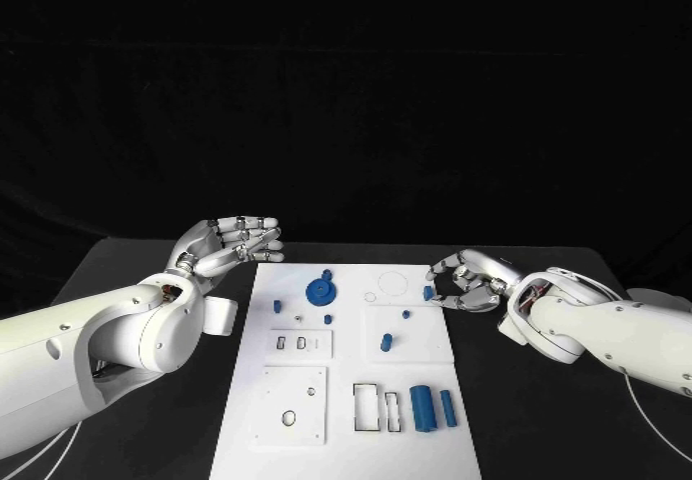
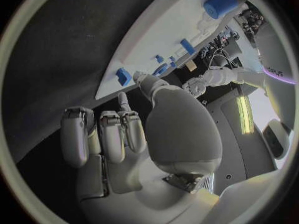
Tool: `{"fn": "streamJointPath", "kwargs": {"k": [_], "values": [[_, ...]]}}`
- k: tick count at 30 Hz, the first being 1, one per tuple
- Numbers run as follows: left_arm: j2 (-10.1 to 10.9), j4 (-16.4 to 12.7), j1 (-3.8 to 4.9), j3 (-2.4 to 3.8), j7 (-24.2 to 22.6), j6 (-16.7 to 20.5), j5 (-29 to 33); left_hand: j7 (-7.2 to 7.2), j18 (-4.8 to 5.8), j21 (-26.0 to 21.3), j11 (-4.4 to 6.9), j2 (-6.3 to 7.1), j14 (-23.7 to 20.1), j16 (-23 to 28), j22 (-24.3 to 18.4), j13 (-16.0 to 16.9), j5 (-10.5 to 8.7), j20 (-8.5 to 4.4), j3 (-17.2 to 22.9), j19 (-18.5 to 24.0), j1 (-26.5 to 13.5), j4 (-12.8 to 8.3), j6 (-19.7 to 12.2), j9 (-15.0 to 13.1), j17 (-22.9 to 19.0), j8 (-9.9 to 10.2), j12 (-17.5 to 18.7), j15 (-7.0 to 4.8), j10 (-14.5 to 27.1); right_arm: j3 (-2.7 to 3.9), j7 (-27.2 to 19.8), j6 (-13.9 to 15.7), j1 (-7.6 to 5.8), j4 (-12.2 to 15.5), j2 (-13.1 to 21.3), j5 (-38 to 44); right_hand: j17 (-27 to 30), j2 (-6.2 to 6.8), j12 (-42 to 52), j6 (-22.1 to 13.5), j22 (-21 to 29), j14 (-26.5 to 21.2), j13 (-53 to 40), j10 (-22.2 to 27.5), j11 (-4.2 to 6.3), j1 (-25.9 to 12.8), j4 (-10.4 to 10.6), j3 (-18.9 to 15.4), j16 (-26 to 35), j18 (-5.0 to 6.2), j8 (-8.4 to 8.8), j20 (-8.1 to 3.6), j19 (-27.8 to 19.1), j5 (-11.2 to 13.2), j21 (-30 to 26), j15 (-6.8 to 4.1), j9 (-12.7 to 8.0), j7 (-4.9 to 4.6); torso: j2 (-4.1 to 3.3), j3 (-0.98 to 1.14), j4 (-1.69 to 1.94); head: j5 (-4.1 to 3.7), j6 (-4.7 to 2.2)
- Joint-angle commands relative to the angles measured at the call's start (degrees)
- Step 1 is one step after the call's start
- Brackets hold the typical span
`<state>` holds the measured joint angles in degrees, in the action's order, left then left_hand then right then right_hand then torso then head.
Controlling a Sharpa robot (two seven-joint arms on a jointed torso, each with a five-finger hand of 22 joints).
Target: Assemble the parts on the task board
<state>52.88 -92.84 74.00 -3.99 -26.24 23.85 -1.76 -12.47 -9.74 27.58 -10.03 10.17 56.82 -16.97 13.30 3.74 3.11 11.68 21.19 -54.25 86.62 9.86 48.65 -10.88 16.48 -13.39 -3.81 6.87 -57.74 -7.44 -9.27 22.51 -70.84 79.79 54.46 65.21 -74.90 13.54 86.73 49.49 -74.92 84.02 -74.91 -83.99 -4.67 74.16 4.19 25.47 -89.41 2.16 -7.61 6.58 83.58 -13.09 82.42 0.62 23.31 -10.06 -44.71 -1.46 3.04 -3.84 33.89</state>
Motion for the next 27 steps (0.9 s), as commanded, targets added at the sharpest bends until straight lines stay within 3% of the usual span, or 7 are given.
{"fn": "streamJointPath", "kwargs": {"k": [1, 10, 27], "values": [[-0.04, -0.13, 0.06, 0.04, -0.62, -1.07, -0.18, 0.13, -0.29, 0.12, 0.21, 0.04, -0.25, 0.23, 0.02, 0.03, -0.15, 0.03, 0.06, 0.37, -0.46, -0.42, 0.25, 0.0, 0.09, 0.13, -0.07, 0.08, -0.16, -0.03, 0.61, -0.14, 0.45, -0.25, -0.37, 2.01, -11.59, 0.17, -0.02, -0.23, -7.24, 5.22, -11.93, -3.37, -0.5, 0.19, -0.22, -0.08, 0.19, 0.24, 0.22, 0.3, 0.17, 0.02, -0.14, 0.34, -0.04, -0.06, 0.05, -0.04, -0.11, 0.05, 0.12], [0.02, -0.15, 0.07, 0.04, -0.56, -1.04, -0.18, 0.14, -0.29, 0.1, 0.2, 0.07, -0.28, 0.26, 0.01, 0.01, -0.16, 0.05, 0.11, 0.55, -0.47, -0.49, 0.23, 0.01, 0.12, 0.16, -0.04, 0.1, -0.14, -0.03, 1.23, 0.58, 0.9, -1.1, -1.19, 2.49, -11.84, -0.7, 0.38, 1.37, -7.58, 5.27, -12.3, -3.69, -0.41, -0.08, -0.12, 0.14, 0.13, 0.17, -0.44, 0.41, 0.46, 0.44, 0.14, 0.32, 0.32, 0.11, 0.08, -0.03, -0.07, 0.07, 0.21], [-0.06, -0.01, 0.07, 0.04, -0.32, -1.14, -0.18, 0.13, -0.3, 0.1, 0.2, 0.04, -0.28, 0.27, 0.01, 0.01, -0.16, 0.05, 0.14, 0.59, -0.47, -0.51, 0.23, 0.01, 0.13, 0.16, -0.03, 0.1, -0.13, -0.02, 2.26, 2.49, 0.97, -2.38, -2.62, 1.67, -12.6, -3.24, 1.54, 5.58, -8.64, 5.44, -13.39, -4.65, 0.65, -0.73, 0.15, 2.18, -0.05, -0.11, -2.27, -0.28, 1.31, 2.09, 1.04, -0.57, 1.03, 1.35, 0.05, 0.0, -0.06, 0.06, 0.3]]}}
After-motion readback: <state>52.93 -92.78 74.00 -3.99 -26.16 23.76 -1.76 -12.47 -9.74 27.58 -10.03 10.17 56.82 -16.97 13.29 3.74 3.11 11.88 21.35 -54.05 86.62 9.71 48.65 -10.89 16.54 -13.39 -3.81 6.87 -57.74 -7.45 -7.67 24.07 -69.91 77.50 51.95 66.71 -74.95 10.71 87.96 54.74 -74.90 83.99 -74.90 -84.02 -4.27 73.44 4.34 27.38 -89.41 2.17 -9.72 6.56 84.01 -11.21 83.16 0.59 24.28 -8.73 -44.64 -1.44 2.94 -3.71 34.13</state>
